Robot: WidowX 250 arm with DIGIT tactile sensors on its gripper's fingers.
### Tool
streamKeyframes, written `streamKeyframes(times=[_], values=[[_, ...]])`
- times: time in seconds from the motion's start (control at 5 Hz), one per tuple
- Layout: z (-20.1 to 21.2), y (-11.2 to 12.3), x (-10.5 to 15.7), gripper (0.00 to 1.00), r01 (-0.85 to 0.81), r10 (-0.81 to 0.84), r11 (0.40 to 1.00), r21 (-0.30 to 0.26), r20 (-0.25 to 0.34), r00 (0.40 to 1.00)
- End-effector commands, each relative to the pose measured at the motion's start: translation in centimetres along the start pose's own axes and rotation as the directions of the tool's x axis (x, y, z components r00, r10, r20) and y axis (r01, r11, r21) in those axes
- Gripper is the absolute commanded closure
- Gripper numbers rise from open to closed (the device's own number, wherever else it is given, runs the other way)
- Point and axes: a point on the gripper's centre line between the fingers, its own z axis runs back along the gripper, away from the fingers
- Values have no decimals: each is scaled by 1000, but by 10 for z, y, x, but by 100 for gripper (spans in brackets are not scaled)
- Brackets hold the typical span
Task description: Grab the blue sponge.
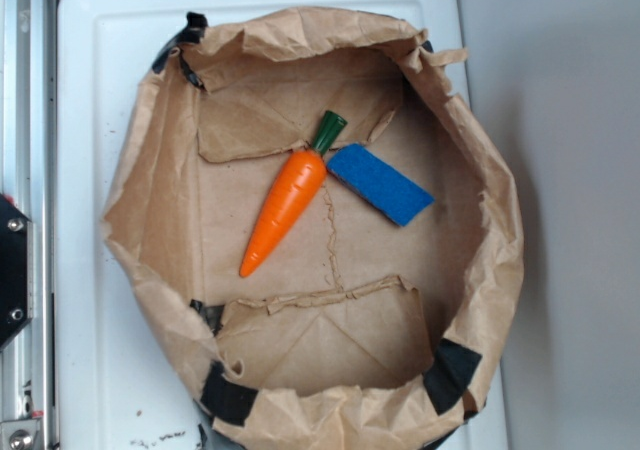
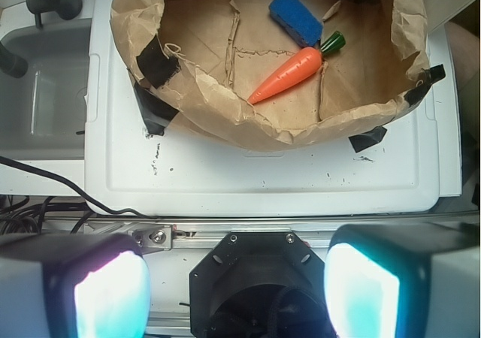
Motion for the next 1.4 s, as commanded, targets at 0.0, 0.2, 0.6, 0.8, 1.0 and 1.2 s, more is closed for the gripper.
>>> streamKeyframes(times=[0.0,0.2,0.6,0.8,1.0,1.2], values=[[0,0,0,0,0,0,1000,0,0,1000],[-12,11,50,0,50,-51,998,-40,-26,998],[-22,-7,100,0,262,-260,964,-50,40,965],[-22,-7,100,0,262,-260,964,-50,40,965],[-22,-7,100,0,262,-260,964,-50,40,965],[-22,-7,100,0,262,-260,964,-50,40,965]])
